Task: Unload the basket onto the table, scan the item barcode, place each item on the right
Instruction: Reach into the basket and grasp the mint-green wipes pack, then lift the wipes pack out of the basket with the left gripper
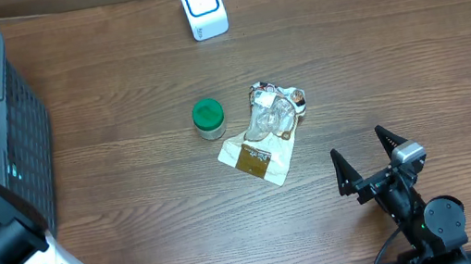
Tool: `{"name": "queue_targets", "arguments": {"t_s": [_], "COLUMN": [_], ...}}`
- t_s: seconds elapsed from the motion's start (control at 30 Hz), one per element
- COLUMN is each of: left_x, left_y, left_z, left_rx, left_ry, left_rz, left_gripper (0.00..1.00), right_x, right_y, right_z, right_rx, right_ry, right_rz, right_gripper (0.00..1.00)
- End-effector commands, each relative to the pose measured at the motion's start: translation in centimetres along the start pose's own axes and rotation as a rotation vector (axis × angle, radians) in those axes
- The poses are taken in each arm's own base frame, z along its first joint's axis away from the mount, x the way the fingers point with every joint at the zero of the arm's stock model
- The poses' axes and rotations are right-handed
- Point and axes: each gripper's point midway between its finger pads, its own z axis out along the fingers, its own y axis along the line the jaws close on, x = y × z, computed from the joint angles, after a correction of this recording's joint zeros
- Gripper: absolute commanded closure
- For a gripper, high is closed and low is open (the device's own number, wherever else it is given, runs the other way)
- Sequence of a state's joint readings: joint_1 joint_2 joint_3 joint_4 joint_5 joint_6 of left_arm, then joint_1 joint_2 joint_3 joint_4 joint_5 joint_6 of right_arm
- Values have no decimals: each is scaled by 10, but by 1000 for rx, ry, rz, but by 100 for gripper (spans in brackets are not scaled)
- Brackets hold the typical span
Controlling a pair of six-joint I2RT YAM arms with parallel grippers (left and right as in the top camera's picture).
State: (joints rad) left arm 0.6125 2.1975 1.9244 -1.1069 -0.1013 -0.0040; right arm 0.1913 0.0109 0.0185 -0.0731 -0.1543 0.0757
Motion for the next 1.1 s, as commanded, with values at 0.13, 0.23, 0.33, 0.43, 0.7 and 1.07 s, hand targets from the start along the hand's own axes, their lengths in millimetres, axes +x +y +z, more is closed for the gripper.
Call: {"name": "queue_targets", "arguments": {"t_s": [0.13, 0.23, 0.33, 0.43, 0.7, 1.07], "left_x": [-23, -16, -5, 10, 21, 9], "left_y": [15, 13, 2, -7, 6, 2], "left_z": [-163, -211, -256, -296, -310, -150], "left_rx": [43, 96, 187, 272, 215, 169], "left_ry": [-386, -485, -573, -653, -688, -294], "left_rz": [-166, -196, -177, -170, -196, -245], "left_gripper": [96, 96, 96, 96, 69, 33], "right_x": [3, 3, 3, 3, 3, 3], "right_y": [2, 2, 2, 2, 2, 2], "right_z": [0, 0, 0, 0, 0, 0], "right_rx": [-10, -10, -10, -10, -10, -10], "right_ry": [0, 0, 0, 0, 0, 0], "right_rz": [5, 5, 5, 5, 5, 5], "right_gripper": [0, 0, 0, 0, 0, 0]}}
